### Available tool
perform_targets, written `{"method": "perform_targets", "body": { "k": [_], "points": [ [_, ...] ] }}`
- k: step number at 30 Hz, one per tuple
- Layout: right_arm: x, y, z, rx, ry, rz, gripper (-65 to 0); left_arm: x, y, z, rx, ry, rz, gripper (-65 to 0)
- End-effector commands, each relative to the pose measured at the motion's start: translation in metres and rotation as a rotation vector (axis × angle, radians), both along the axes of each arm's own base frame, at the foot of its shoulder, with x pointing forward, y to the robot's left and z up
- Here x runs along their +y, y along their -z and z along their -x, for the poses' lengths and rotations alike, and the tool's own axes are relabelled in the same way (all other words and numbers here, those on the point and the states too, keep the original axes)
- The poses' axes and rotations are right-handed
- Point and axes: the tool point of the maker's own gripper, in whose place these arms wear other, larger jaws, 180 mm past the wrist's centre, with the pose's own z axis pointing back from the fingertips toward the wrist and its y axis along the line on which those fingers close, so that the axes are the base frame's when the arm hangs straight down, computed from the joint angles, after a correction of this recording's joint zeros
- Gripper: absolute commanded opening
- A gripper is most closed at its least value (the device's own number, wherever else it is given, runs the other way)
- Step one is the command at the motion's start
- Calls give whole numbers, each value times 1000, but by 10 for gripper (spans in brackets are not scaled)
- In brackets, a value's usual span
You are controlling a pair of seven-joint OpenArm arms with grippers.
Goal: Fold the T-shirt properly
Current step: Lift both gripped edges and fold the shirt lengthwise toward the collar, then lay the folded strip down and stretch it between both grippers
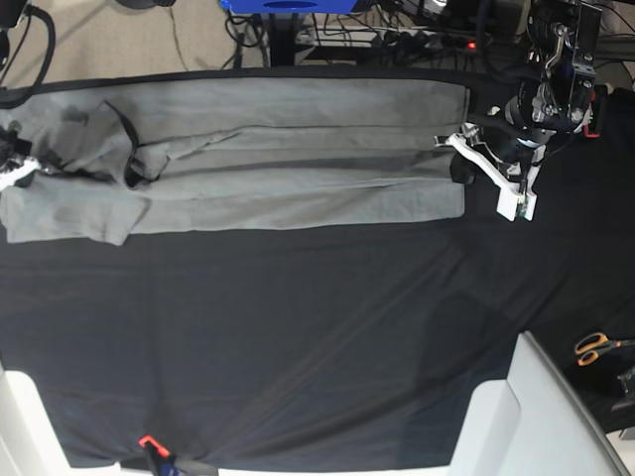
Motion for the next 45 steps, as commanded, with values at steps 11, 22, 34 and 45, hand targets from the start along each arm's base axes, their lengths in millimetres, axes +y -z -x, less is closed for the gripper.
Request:
{"method": "perform_targets", "body": {
  "k": [11, 22, 34, 45],
  "points": [
    [-19, -7, -1, 15, -18, 114, -650, 9, -8, -5, -26, 22, -31, -650],
    [-18, -7, -1, 20, -16, 113, -650, 7, 1, 12, 15, 22, -26, -650],
    [-22, 9, 11, 68, 9, 90, -600, 6, 2, 18, 27, 23, -19, -650],
    [-26, -15, 6, -5, 26, 124, -348, 12, -30, 20, -48, 12, -36, -351]
  ]
}}
